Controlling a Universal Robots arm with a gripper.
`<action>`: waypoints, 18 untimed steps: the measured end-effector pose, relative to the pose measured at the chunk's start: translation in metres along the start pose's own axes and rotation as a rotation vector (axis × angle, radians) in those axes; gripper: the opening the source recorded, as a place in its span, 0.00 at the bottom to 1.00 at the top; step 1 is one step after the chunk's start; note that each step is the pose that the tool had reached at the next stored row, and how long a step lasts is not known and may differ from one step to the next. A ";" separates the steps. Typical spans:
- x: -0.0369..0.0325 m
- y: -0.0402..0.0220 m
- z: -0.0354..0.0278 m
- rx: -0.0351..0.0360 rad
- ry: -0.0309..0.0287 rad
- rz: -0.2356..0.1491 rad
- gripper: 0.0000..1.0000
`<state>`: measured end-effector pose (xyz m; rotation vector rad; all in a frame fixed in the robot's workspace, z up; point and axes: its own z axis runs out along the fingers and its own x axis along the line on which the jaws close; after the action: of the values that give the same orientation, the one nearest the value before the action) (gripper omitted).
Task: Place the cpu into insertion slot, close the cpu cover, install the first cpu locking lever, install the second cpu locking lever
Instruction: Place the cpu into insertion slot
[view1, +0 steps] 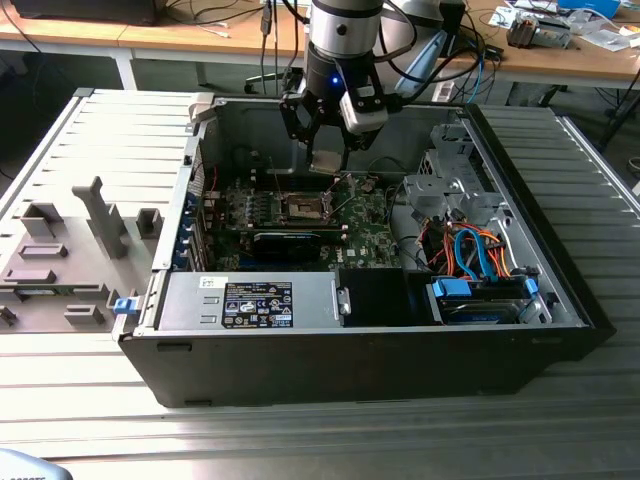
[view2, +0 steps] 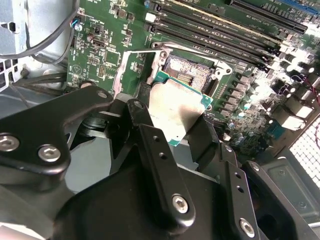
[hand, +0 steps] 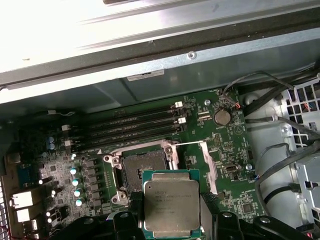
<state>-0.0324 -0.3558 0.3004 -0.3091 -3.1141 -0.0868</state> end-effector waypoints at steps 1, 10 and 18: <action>0.0000 0.0000 0.0000 0.0004 -0.0002 0.002 0.54; 0.0000 0.0000 0.0003 0.0046 -0.0021 0.020 0.54; 0.0000 0.0000 0.0006 0.0064 -0.0029 0.029 0.54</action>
<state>-0.0324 -0.3558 0.2998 -0.3544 -3.1111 -0.0762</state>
